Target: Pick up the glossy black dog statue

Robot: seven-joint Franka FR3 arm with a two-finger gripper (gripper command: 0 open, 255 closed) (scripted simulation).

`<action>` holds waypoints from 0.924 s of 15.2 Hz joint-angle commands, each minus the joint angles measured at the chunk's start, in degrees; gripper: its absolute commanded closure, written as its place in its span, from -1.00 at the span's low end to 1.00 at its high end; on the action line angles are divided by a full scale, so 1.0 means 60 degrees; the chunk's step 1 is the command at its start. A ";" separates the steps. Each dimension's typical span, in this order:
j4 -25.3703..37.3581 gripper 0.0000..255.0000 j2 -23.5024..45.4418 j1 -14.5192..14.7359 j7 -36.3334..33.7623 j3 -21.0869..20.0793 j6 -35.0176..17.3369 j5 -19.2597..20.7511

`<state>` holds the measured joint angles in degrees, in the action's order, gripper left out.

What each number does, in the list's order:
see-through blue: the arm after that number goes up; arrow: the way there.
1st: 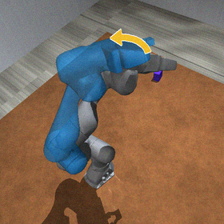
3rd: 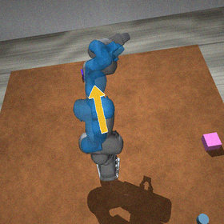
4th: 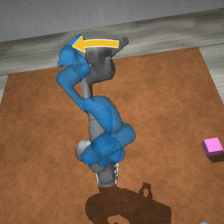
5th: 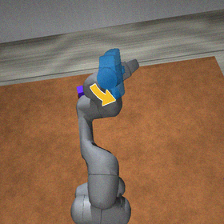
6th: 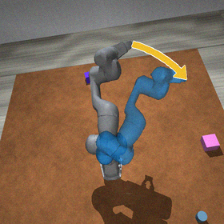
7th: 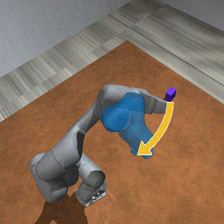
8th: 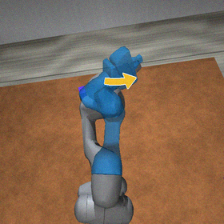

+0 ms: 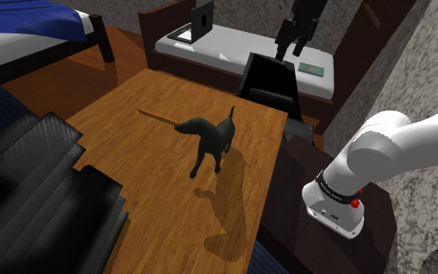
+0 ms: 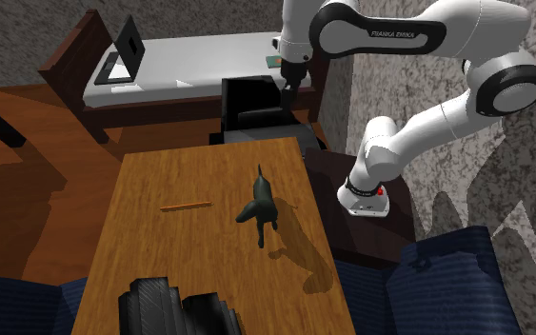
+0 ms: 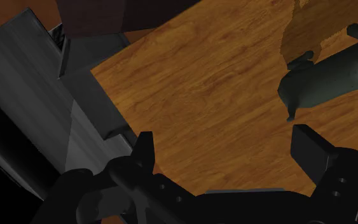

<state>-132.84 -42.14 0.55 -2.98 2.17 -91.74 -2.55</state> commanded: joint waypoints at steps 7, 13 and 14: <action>-0.1606 -1.00 -0.0223 -0.0239 -0.2699 -0.1200 -0.1612 -0.1056; -0.2579 -1.00 0.0360 -0.0356 -0.5355 -0.2567 -0.3526 -0.2162; -0.2672 -1.00 0.0545 -0.0379 -0.5794 -0.2808 -0.3874 -0.2334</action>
<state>-148.31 -40.06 -1.62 -34.61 -13.04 -112.65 -15.34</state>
